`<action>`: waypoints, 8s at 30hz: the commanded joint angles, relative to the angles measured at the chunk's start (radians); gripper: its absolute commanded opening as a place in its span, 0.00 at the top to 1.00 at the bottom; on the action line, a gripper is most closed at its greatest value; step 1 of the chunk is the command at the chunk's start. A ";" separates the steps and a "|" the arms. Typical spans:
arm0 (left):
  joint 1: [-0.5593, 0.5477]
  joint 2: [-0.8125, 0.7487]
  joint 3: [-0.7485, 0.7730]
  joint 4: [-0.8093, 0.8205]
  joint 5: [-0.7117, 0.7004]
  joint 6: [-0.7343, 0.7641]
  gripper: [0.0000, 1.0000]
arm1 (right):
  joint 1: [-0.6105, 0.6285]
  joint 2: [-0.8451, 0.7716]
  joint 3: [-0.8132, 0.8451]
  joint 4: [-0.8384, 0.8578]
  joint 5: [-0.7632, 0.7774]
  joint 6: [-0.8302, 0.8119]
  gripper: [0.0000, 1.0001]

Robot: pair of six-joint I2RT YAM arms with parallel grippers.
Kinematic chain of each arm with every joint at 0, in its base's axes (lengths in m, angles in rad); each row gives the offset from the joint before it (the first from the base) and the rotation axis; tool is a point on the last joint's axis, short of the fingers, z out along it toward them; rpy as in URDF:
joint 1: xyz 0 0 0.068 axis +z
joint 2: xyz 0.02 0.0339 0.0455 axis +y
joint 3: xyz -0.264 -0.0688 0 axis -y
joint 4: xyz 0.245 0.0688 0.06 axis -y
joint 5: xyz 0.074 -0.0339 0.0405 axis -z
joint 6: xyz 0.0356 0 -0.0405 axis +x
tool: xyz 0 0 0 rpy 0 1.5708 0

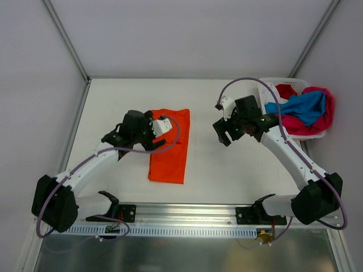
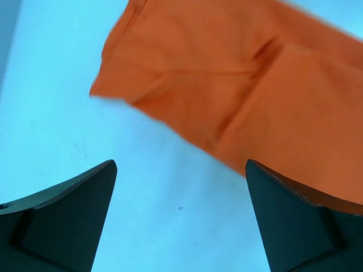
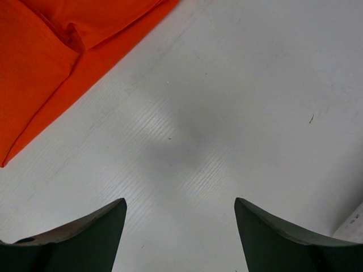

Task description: Fold and stack the t-shirts

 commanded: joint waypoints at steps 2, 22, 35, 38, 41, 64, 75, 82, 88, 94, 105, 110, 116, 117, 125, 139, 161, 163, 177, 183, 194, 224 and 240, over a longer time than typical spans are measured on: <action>-0.216 -0.190 -0.172 0.102 -0.102 0.161 0.01 | 0.010 0.019 0.009 0.007 0.035 -0.012 0.18; -0.819 -0.205 -0.527 0.240 -0.423 0.126 0.01 | 0.015 0.102 0.021 0.030 0.150 -0.032 0.18; -0.823 0.014 -0.585 0.423 -0.558 0.171 0.01 | 0.015 0.111 0.028 0.033 0.205 -0.036 0.18; -0.824 -0.023 -0.590 0.351 -0.571 0.155 0.01 | 0.013 0.110 0.028 0.033 0.205 -0.038 0.18; -0.823 -0.096 -0.591 0.254 -0.578 0.142 0.01 | 0.015 0.110 0.028 0.036 0.206 -0.038 0.18; -1.065 0.489 -0.886 1.290 -0.904 0.378 0.01 | 0.013 0.108 0.032 0.039 0.229 -0.033 0.18; -1.031 0.446 -0.780 1.064 -0.926 0.306 0.01 | 0.012 0.105 0.031 0.039 0.222 -0.032 0.18; -0.932 0.565 -0.755 1.314 -0.992 0.412 0.01 | 0.010 0.093 0.024 0.039 0.217 -0.029 0.18; -0.696 0.300 -0.596 0.774 -0.805 0.163 0.01 | 0.010 0.090 0.023 0.039 0.217 -0.026 0.18; -0.582 0.361 -0.527 0.789 -0.727 0.257 0.01 | 0.012 0.095 0.028 0.037 0.217 -0.027 0.18; -0.477 0.543 -0.410 0.864 -0.611 0.341 0.48 | 0.006 0.079 0.014 0.042 0.223 -0.033 0.18; -0.464 0.519 -0.395 0.866 -0.596 0.344 1.00 | 0.004 0.076 0.008 0.046 0.223 -0.036 0.18; -0.480 0.283 -0.280 0.330 -0.451 0.214 1.00 | 0.006 0.078 0.006 0.048 0.220 -0.036 0.18; -0.483 0.258 -0.239 0.200 -0.341 0.157 1.00 | 0.004 0.079 0.008 0.048 0.219 -0.036 0.18; -0.577 0.294 0.033 -0.379 -0.098 0.016 1.00 | 0.003 0.088 0.014 0.048 0.231 -0.038 0.18; -0.623 0.468 0.479 -0.921 0.263 -0.039 1.00 | -0.005 0.096 0.021 0.046 0.233 -0.036 0.18; -0.453 0.395 0.713 -0.709 -0.246 0.085 1.00 | -0.016 0.073 0.012 0.053 0.256 -0.032 0.18; -0.448 0.378 0.668 -0.644 -0.297 0.105 1.00 | -0.016 0.072 0.012 0.053 0.254 -0.032 0.18; -0.410 0.336 0.637 -0.315 -0.463 0.191 1.00 | -0.019 0.073 0.009 0.063 0.315 -0.027 0.18; -0.373 0.385 0.697 -0.285 -0.478 0.224 1.00 | -0.025 0.073 0.008 0.063 0.317 -0.024 0.18; -0.368 0.376 0.777 -0.347 -0.418 0.254 1.00 | -0.034 0.065 0.003 0.066 0.309 -0.021 0.18; -0.577 0.491 1.095 -1.096 -0.091 -0.029 1.00 | -0.037 0.055 0.005 0.063 0.302 -0.015 0.17; -0.510 0.563 0.935 -0.845 -0.030 0.008 1.00 | -0.042 0.041 -0.002 0.063 0.289 -0.015 0.17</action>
